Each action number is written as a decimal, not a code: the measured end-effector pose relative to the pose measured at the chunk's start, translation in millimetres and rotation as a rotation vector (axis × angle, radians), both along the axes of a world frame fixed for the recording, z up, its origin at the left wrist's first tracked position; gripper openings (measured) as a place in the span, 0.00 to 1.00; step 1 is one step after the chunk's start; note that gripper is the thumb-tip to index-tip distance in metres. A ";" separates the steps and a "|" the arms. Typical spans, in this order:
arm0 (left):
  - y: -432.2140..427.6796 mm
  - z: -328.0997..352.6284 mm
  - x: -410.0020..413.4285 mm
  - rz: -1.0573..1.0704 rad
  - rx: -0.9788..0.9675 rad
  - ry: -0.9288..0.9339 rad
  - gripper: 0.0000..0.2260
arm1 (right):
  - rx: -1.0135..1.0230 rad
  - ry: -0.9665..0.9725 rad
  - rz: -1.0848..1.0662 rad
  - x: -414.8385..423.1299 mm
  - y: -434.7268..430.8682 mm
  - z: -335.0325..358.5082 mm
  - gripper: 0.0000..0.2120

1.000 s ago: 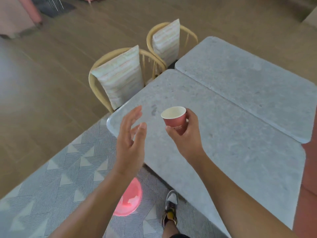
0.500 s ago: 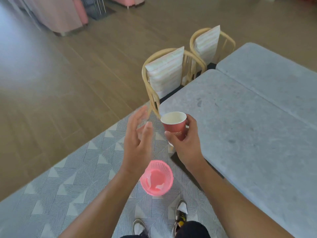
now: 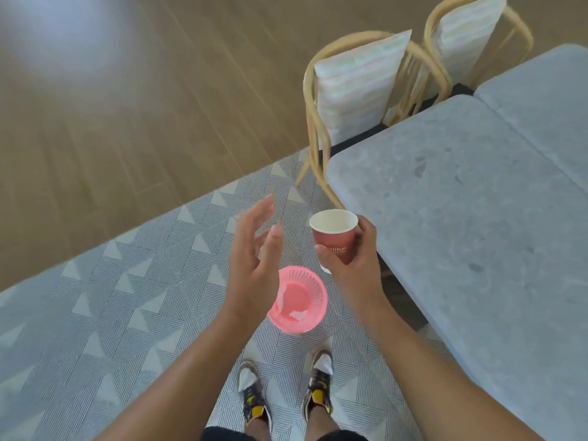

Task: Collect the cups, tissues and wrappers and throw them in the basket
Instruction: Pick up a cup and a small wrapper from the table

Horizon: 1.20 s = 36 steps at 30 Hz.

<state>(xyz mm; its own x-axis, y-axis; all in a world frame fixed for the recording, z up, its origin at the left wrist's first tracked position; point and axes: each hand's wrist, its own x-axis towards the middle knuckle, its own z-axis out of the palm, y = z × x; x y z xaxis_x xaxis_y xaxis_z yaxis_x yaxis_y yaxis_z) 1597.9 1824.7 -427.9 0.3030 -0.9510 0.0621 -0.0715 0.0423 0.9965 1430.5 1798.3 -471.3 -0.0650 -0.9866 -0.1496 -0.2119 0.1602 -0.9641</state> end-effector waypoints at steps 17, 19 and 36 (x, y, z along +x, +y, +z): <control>27.2 -337.2 9.6 -0.004 0.322 -0.053 0.17 | 0.350 0.204 0.111 3.1 8.2 -340.0 0.34; 32.7 -379.5 6.9 -0.005 0.349 -0.055 0.17 | 0.394 0.236 0.138 3.6 15.2 -383.7 0.36; 57.5 -571.2 27.3 -0.019 0.458 -0.129 0.17 | 0.742 0.406 0.124 33.7 15.9 -648.4 0.34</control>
